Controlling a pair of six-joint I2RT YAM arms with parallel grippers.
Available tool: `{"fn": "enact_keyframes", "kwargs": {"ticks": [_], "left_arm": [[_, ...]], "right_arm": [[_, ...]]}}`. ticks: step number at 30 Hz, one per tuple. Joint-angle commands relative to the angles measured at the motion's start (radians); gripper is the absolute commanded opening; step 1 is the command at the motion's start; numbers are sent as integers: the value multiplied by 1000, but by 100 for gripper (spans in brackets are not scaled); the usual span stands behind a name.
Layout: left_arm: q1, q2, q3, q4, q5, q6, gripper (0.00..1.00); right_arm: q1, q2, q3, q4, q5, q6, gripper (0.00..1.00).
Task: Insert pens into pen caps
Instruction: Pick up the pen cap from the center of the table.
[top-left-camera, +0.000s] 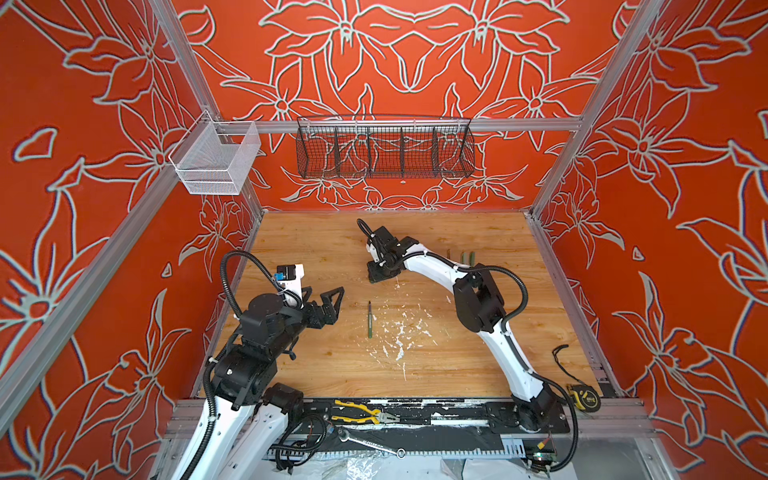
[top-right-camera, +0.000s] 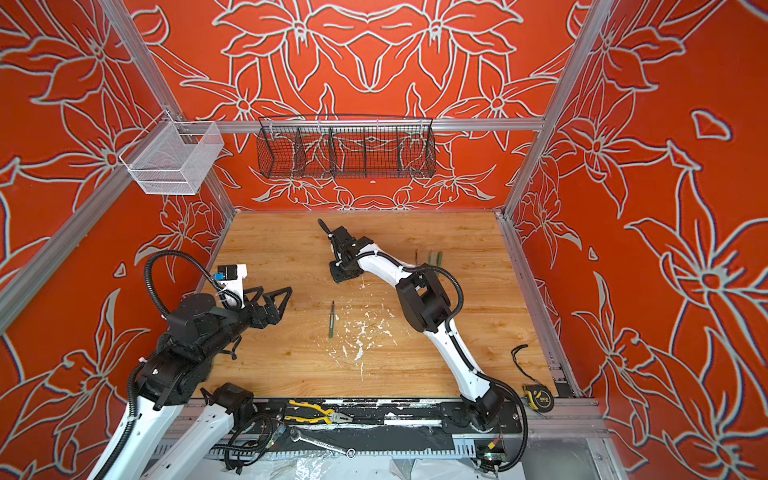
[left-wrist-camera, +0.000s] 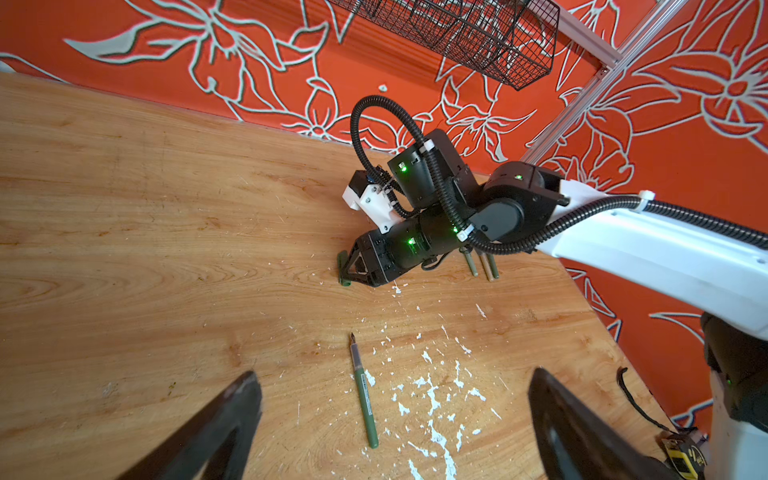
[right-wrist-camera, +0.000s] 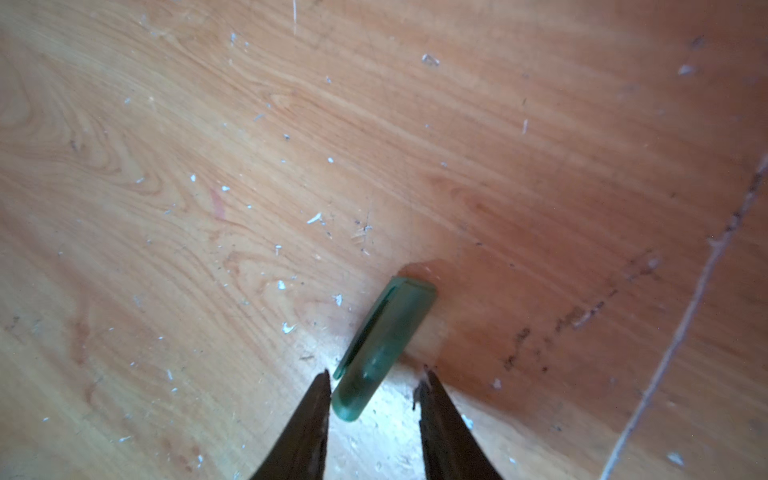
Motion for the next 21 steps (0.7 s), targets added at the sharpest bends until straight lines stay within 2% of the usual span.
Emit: {"fn": "enact_keyframes", "kwargs": {"ticks": [1, 16, 21], "left_arm": [[6, -12, 4, 28, 10, 0, 97], [6, -12, 2, 32, 12, 1, 97], [6, -12, 1, 34, 16, 0, 97]], "right_arm": [[10, 30, 45, -44, 2, 11, 37], [27, 49, 71, -108, 32, -14, 25], [32, 41, 51, -118, 45, -19, 17]]}}
